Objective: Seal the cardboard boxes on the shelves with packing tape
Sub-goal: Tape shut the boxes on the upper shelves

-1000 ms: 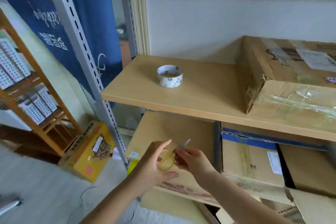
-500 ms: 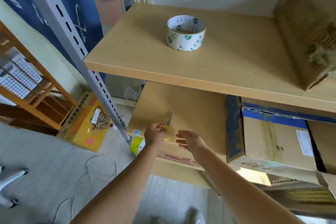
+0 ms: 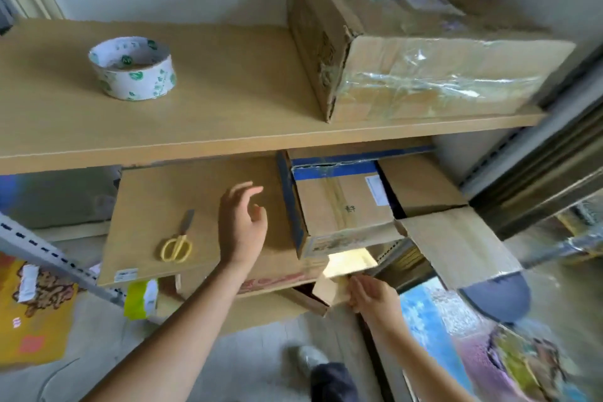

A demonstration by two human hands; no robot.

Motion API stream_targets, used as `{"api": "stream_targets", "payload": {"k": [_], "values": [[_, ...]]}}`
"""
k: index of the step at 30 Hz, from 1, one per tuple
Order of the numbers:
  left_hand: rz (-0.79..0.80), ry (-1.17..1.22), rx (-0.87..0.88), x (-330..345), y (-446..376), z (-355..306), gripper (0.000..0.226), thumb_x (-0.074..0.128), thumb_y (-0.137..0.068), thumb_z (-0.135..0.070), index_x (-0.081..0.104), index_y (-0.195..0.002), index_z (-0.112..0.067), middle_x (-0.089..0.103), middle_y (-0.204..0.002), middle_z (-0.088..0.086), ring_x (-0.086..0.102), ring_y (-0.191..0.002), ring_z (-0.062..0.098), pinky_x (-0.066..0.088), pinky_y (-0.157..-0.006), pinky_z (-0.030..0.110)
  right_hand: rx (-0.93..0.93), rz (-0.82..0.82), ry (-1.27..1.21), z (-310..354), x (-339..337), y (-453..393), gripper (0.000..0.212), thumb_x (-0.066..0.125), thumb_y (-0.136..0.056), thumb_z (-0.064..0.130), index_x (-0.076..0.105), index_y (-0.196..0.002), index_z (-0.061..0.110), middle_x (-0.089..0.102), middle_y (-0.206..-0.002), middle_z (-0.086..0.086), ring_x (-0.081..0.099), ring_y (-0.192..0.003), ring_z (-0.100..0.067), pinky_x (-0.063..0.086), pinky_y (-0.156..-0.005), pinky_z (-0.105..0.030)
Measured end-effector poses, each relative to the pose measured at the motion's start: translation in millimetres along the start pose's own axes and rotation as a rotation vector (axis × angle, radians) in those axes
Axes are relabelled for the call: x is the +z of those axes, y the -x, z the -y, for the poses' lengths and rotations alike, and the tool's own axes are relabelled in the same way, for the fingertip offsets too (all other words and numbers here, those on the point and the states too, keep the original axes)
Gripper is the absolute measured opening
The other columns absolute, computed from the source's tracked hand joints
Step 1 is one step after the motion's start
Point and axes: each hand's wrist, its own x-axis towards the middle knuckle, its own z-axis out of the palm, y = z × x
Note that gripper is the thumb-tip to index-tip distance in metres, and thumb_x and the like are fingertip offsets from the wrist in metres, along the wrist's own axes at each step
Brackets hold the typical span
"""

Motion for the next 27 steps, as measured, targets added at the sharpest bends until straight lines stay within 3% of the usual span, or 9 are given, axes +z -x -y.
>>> {"api": "stream_targets", "payload": {"k": [5,8,11,13,16,18,20,22,27], "values": [[0.098,0.034,0.233,34.8,14.7,-66.8,0.036,0.060,-0.080,0.007,0.069,-0.111,-0.010,0.060,-0.118,0.000,0.046,-0.107,-0.001,0.032,-0.096,0.002,0.096,-0.410,-0.063,-49.4,-91.7,3.7,0.042,0.058,-0.094,0.033,0.046,-0.056,0.019,0.047,-0.050,0.002,0.045,-0.048,-0.017,0.030,-0.047,-0.030],[0.215,0.006,0.335,64.0,21.1,-92.0,0.033,0.063,-0.082,0.002,0.068,-0.112,-0.011,0.057,-0.117,-0.001,0.052,-0.108,0.008,0.046,-0.096,0.024,-0.076,-0.512,-0.039,-43.4,-126.8,-10.5,0.022,0.061,-0.091,0.012,0.049,-0.073,0.016,0.050,-0.077,-0.002,0.048,-0.057,-0.020,0.037,-0.051,-0.032],[0.334,-0.138,0.394,94.0,24.3,-116.9,0.032,0.059,-0.091,-0.018,0.065,-0.122,-0.018,0.056,-0.125,-0.005,0.050,-0.119,0.014,0.042,-0.106,0.031,-0.421,-0.583,0.173,-33.2,-153.0,-39.0,0.011,0.054,-0.097,0.021,0.060,-0.096,0.012,0.057,-0.102,0.000,0.055,-0.092,-0.025,0.046,-0.080,-0.037],[0.453,-0.199,0.369,111.7,26.7,-131.8,0.038,0.048,-0.100,-0.034,0.057,-0.136,-0.024,0.047,-0.141,-0.007,0.040,-0.134,0.013,0.026,-0.113,0.025,-0.624,-0.567,0.342,-27.7,-167.5,-68.3,0.037,0.058,-0.093,0.028,0.061,-0.125,0.011,0.058,-0.128,-0.005,0.051,-0.117,-0.027,0.041,-0.100,-0.039],[0.571,-0.372,0.315,140.5,28.7,-138.3,0.052,0.031,-0.102,-0.052,0.040,-0.149,-0.032,0.025,-0.161,-0.009,0.018,-0.150,0.017,0.017,-0.121,0.038,-0.655,-0.354,0.598,-18.5,-184.2,-119.3,0.060,0.045,-0.095,0.049,0.036,-0.151,0.031,0.027,-0.161,0.001,0.023,-0.148,-0.029,0.023,-0.118,-0.048],[0.631,-0.559,0.251,155.3,33.4,-135.3,0.065,0.020,-0.098,-0.065,0.024,-0.155,-0.034,0.007,-0.165,-0.007,0.002,-0.153,0.018,0.008,-0.124,0.044,-0.617,-0.131,0.745,-20.0,-187.5,-153.9,0.067,0.028,-0.095,0.065,0.013,-0.156,0.040,0.001,-0.165,0.007,-0.003,-0.152,-0.028,0.006,-0.122,-0.053],[0.658,-0.721,0.258,167.1,39.3,-131.3,0.080,0.007,-0.090,-0.076,0.007,-0.157,-0.033,-0.009,-0.164,-0.004,-0.009,-0.153,0.020,-0.004,-0.123,0.044,-0.602,0.028,0.864,-27.8,-186.0,-179.7,0.076,0.010,-0.090,0.075,0.000,-0.156,0.040,-0.005,-0.164,0.008,-0.014,-0.150,-0.027,-0.001,-0.121,-0.055],[0.618,-0.806,0.278,169.0,39.8,-126.5,0.089,0.001,-0.085,-0.081,-0.001,-0.158,-0.030,-0.012,-0.163,-0.002,-0.009,-0.152,0.022,-0.009,-0.119,0.042,-0.663,0.031,0.897,-33.1,-183.3,-189.9,0.084,0.004,-0.085,0.083,0.001,-0.157,0.038,0.004,-0.163,0.004,-0.007,-0.151,-0.032,0.002,-0.121,-0.056],[0.479,-0.872,0.417,175.0,34.3,-122.2,0.091,0.010,-0.091,-0.080,0.025,-0.156,-0.019,0.019,-0.161,0.004,0.022,-0.150,0.024,0.013,-0.120,0.042,-0.785,-0.071,0.909,-49.7,-178.0,-206.8,0.094,0.028,-0.083,0.084,0.014,-0.158,0.030,0.019,-0.162,-0.005,0.018,-0.148,-0.039,0.018,-0.120,-0.055]]}}
